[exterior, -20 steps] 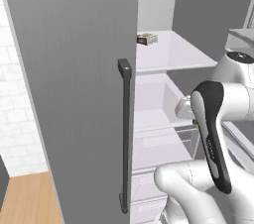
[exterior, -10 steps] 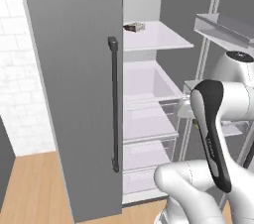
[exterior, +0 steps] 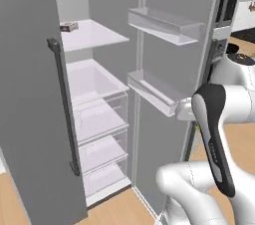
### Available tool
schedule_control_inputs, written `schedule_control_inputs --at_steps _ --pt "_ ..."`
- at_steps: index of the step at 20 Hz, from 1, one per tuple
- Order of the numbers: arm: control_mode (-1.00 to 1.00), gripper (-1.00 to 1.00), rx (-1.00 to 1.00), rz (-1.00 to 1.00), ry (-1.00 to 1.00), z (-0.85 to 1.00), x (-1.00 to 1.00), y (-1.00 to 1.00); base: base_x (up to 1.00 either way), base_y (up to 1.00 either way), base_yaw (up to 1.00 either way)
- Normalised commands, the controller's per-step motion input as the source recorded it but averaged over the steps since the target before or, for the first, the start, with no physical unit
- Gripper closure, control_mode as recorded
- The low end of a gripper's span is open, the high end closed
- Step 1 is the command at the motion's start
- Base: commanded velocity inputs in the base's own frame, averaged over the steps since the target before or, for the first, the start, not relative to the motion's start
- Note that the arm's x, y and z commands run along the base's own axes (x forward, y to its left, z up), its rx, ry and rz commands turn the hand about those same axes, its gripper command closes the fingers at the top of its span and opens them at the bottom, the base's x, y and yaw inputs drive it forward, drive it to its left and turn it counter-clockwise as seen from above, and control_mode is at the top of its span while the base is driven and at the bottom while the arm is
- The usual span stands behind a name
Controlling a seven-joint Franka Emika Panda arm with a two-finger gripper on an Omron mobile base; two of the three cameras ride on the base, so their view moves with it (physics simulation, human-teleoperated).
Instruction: Grab a lemon wedge from the fridge and one ice cube from the ice bowl, and put them in the glass of lemonade.
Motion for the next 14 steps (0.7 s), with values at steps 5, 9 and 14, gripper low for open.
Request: schedule_control_inputs --at_steps 5,9,14 --pt "1.00 1.00 0.00 0.00 0.00 0.00 0.00 0.00 0.00 -0.81 -0.61" --pt "1.00 1.00 0.00 0.00 0.00 0.00 0.00 0.00 0.03 -1.00 -0.48" --pt "1.00 1.00 0.00 0.00 0.00 0.00 0.00 0.00 0.44 -0.98 -0.29"
